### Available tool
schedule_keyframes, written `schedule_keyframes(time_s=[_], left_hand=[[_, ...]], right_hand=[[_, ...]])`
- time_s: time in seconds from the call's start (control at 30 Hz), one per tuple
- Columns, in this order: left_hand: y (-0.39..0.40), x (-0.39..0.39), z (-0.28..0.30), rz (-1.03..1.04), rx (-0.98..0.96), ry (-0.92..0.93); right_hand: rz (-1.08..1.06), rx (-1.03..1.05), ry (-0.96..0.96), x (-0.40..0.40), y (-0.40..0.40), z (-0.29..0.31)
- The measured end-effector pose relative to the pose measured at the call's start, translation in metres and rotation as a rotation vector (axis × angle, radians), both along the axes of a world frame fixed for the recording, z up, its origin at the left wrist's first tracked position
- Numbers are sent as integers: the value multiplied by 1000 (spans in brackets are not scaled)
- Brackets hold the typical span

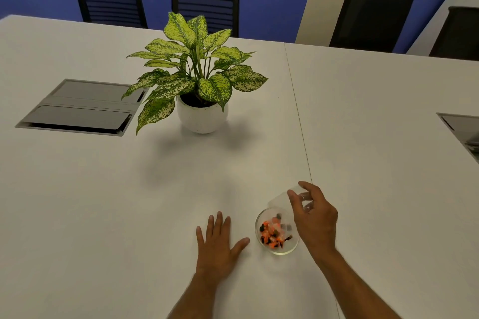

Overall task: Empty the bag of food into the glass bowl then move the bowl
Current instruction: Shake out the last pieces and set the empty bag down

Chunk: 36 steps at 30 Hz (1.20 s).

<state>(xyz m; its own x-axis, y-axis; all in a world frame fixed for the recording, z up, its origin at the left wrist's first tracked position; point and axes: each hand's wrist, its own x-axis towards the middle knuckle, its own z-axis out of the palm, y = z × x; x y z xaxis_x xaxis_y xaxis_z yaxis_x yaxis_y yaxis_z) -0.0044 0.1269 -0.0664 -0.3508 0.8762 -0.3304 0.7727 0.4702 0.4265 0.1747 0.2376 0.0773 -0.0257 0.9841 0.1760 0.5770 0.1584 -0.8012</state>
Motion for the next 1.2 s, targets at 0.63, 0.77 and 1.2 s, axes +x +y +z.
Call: schedule_keyframes(time_s=[0.63,0.77,1.2], left_hand=[[21,32,102,719,431,-882],[14,31,108,659,508,-712],[-17,-8,86,517,443,-627]], right_hand=[[-174,-325,304,-28,-38,-21],[-194,-335,299,-31,-44,-22],[-75,-456,297,-37,-82,-42]])
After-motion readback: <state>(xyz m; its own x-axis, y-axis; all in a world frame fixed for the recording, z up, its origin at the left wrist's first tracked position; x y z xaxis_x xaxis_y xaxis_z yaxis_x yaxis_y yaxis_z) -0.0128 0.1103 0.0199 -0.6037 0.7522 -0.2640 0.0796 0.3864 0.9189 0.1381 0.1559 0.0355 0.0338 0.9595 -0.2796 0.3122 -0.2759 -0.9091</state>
